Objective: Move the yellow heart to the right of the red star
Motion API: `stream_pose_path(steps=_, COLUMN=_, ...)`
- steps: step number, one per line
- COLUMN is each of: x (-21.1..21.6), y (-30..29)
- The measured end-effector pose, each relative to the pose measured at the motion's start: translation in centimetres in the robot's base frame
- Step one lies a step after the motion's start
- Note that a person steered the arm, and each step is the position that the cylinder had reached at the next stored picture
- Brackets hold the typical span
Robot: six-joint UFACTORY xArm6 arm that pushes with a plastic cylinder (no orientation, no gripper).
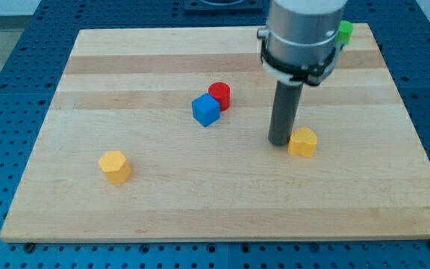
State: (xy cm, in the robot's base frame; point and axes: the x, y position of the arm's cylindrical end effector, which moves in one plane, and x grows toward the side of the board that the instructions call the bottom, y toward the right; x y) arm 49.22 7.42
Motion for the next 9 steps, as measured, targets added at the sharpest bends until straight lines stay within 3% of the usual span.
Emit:
stream_pose_path(steps=1, x=4.1, y=-1.0)
stream_pose_path(steps=2, x=3.7, y=1.1)
stream_pose_path(steps=4, x=-3.3, y=2.3)
stream_pose_path(steps=5, x=-3.5, y=3.3)
stream_pose_path(steps=6, x=1.2, y=3.3)
stream_pose_path(steps=7, x=3.0, y=5.4)
stream_pose_path(steps=9, x=-4.7, y=6.0)
